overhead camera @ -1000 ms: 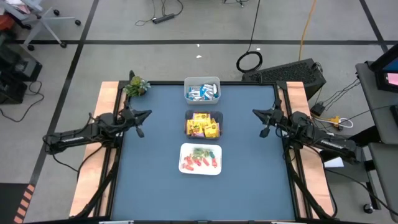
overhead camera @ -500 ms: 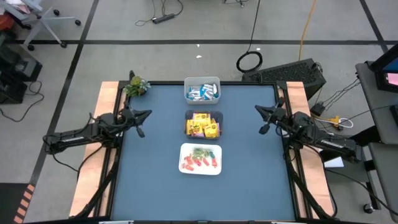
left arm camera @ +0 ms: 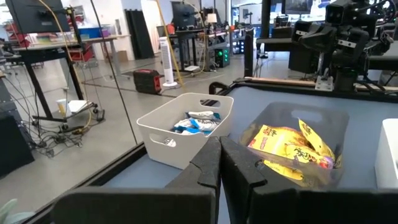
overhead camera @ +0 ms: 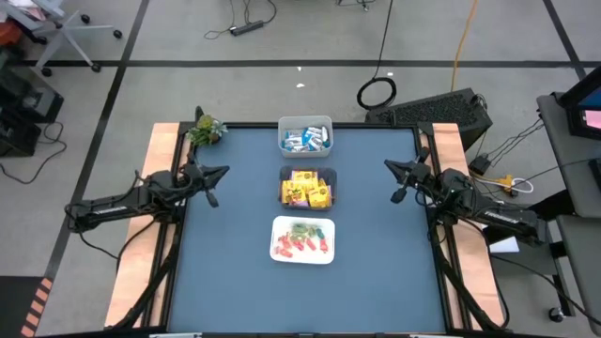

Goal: Sort candy
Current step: Return to Home Position

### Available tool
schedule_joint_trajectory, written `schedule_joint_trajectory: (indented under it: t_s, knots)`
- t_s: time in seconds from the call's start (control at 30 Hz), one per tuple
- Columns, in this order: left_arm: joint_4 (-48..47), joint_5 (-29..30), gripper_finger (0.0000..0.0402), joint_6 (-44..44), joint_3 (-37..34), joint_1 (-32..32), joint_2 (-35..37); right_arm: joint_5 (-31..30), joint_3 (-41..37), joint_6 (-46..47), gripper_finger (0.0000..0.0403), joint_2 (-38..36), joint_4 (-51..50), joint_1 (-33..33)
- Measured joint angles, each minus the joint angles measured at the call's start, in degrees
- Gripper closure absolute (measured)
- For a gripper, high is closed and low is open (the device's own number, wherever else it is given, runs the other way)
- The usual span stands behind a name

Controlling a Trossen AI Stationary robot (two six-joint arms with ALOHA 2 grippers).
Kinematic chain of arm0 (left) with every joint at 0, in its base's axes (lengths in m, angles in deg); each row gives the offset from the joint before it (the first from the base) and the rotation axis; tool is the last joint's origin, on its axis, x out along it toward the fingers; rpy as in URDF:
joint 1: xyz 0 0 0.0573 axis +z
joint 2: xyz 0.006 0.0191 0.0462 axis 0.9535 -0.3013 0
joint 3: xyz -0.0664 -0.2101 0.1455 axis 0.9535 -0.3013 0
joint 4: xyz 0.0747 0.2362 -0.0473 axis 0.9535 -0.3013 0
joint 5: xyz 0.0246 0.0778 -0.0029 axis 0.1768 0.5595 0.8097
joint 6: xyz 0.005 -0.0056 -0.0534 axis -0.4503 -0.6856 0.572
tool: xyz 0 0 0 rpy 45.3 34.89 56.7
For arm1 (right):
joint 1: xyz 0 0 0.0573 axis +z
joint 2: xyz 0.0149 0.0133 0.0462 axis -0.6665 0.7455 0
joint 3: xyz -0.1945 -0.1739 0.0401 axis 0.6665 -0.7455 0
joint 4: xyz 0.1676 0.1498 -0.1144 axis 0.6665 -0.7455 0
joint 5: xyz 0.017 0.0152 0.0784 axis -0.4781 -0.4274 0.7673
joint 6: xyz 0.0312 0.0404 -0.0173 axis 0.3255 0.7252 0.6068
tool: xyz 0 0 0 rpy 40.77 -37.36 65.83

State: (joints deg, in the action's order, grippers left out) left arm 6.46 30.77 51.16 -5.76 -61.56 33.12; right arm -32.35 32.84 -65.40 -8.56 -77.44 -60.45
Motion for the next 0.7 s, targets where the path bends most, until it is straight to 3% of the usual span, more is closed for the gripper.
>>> schedule_joint_trajectory:
  t_s: [0.7]
  knots:
    - [0.09,-0.03,0.0388,-0.04,-0.07,0.01,-0.04,1.08,0.00,-0.17,0.0403,0.76,-0.15,1.84]
